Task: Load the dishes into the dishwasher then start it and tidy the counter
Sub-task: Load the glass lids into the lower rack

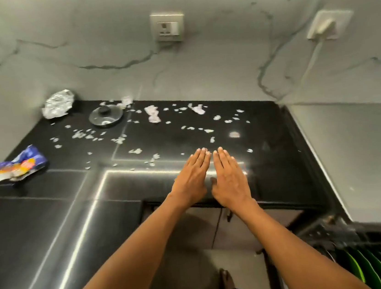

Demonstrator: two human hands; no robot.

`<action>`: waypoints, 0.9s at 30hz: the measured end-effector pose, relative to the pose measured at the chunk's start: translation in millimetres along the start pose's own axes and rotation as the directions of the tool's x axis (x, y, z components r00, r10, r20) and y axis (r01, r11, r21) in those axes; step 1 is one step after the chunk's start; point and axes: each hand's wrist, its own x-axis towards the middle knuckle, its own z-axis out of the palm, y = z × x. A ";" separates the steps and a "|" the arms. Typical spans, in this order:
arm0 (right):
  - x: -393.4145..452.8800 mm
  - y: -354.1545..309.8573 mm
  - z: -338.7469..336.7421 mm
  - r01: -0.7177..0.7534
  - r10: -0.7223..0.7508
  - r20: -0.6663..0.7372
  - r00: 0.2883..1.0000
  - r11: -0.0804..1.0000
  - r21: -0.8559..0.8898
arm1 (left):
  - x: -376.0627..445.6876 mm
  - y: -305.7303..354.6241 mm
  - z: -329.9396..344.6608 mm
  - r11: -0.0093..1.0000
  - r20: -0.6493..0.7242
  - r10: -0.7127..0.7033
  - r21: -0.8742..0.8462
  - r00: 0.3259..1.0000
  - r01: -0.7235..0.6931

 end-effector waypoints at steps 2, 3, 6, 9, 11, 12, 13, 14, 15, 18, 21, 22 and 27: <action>24.4 -27.0 13.3 0.088 -0.089 0.031 0.996 0.996 0.022 | -13.5 -33.1 -5.0 0.996 -0.010 -0.093 0.012 0.996 0.093; 37.1 -42.3 21.1 0.132 -0.133 0.045 0.990 0.991 0.036 | -20.8 -51.0 -6.4 0.990 -0.014 -0.140 0.016 0.990 0.141; 70.6 -80.2 42.3 0.231 -0.238 0.073 0.968 0.968 0.096 | -39.2 -98.3 -9.5 0.966 -0.005 -0.257 0.026 0.966 0.257; 106.0 -113.9 64.5 0.321 -0.337 0.104 0.936 0.936 0.144 | -48.9 -140.4 -16.6 0.927 -0.021 -0.374 0.009 0.927 0.375; 130.2 -133.8 77.6 0.370 -0.392 0.126 0.911 0.913 0.171 | -51.6 -165.4 -19.5 0.894 -0.020 -0.449 -0.009 0.893 0.449; 141.5 -142.1 83.4 0.385 -0.412 0.142 0.900 0.904 0.184 | -52.1 -176.2 -20.6 0.876 -0.016 -0.482 -0.006 0.876 0.482; 155.2 -151.3 89.3 0.402 -0.434 0.159 0.887 0.894 0.200 | -51.6 -190.0 -20.9 0.857 -0.011 -0.515 -0.004 0.857 0.515; 167.1 -159.1 94.1 0.417 -0.454 0.172 0.874 0.883 0.213 | -51.3 -202.1 -21.5 0.839 -0.005 -0.543 -0.004 0.839 0.543; 177.5 -165.7 98.4 0.435 -0.473 0.178 0.863 0.874 0.217 | -50.5 -212.9 -22.0 0.822 0.004 -0.570 -0.006 0.822 0.570; 216.9 -183.2 111.5 0.479 -0.525 0.201 0.827 0.845 0.236 | -39.0 -243.2 -25.8 0.767 0.011 -0.641 -0.021 0.767 0.641; 251.8 -196.0 120.1 0.520 -0.565 0.216 0.796 0.821 0.235 | -27.5 -267.2 -30.3 0.719 -0.015 -0.694 -0.049 0.719 0.693; 264.7 -200.2 122.8 0.531 -0.574 0.222 0.788 0.817 0.226 | -23.5 -274.4 -32.2 0.711 -0.023 -0.703 -0.051 0.711 0.701; 317.2 -222.2 137.9 0.511 -0.555 0.269 0.787 0.831 0.219 | -4.3 -314.3 -38.3 0.676 0.030 -0.735 -0.050 0.678 0.735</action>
